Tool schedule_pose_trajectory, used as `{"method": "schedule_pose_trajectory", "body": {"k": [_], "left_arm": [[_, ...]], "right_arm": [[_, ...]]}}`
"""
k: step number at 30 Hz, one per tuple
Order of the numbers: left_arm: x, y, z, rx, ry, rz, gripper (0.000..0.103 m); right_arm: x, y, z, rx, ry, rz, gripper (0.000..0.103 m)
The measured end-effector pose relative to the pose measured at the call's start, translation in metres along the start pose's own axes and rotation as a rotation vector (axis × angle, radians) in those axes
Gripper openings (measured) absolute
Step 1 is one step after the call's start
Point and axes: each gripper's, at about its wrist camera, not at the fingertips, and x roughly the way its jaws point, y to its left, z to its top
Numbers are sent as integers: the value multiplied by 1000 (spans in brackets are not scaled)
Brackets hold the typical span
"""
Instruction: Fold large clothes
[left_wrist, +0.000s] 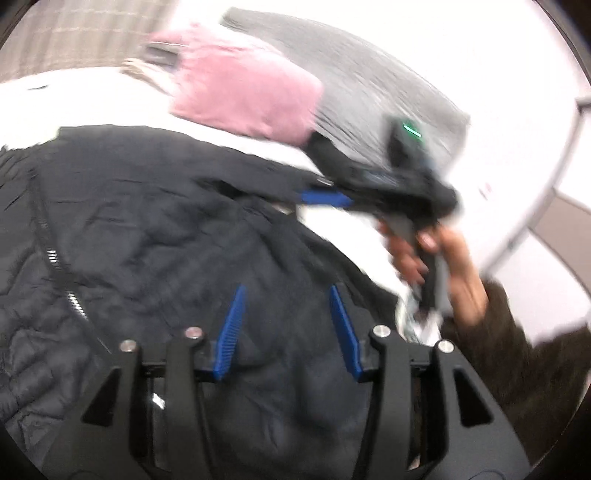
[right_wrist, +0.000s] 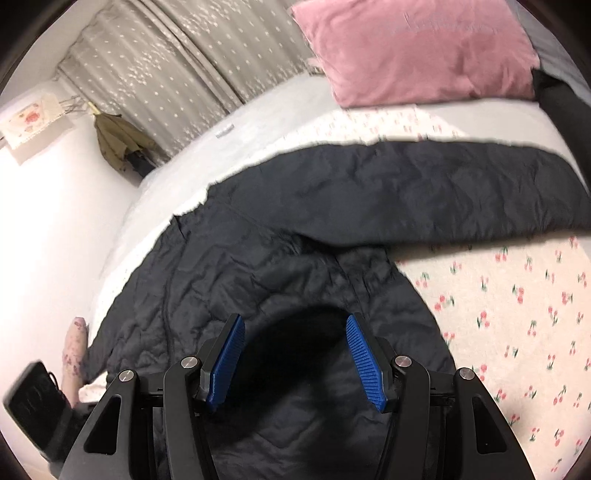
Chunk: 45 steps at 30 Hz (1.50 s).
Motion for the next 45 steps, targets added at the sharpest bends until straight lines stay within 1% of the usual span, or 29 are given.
{"method": "schedule_pose_trajectory", "body": {"k": [2,3,4,6,7,9,10,12,13,16,17,18,19,21,23,26,27,32,35,39,42,45], "left_arm": [[15,12,-1,-58,9,-14,49],[27,17,-4,-78,39,-18,49],[37,18,-7,-73,73,-14,49],[61,13,-18,-32,177,11,49],[71,11,-25,-14,229,26,49],[81,7,-42,17,309,51,49],[83,6,-44,25,322,58,49],[78,2,-52,30,353,42,51],[75,0,-55,37,365,46,51],[67,-8,-62,92,398,94,51],[63,-9,-62,103,398,114,52],[59,-10,-62,105,394,141,58],[55,-10,-62,98,386,166,69],[47,-8,-57,82,347,230,78],[38,-6,-55,64,321,283,79],[28,4,-50,8,285,338,82],[22,10,-47,-24,263,355,83],[4,33,-33,-162,157,393,85],[-4,46,-28,-226,92,448,87],[-14,64,-26,-304,38,503,88],[-21,77,-27,-353,18,528,88],[-23,85,-28,-381,7,547,88]], "right_arm": [[-5,7,3,-13,-40,19,58],[-6,9,4,-15,-52,27,58],[-6,12,4,-22,-61,44,58],[1,18,2,-47,-39,75,58],[10,20,-1,-66,1,76,58],[29,21,-10,-98,104,27,58],[42,15,-17,-106,181,-18,58],[62,0,-28,-94,303,-90,58],[68,-9,-34,-91,347,-97,58],[57,-17,-36,-97,369,-53,58],[52,-18,-35,-100,361,-42,58],[45,-19,-34,-102,346,-31,58],[40,-21,-31,-95,329,-34,58],[30,-32,-24,-56,273,-44,59],[17,-55,-15,39,191,-56,66],[5,-93,-1,202,91,-79,71],[0,-106,1,254,61,-85,72],[-18,-163,15,483,-73,-124,73],[-23,-195,17,610,-136,-142,73],[-18,-226,17,703,-170,-170,74],[-13,-239,20,733,-215,-135,74],[-8,-242,26,742,-254,-124,74]]}}
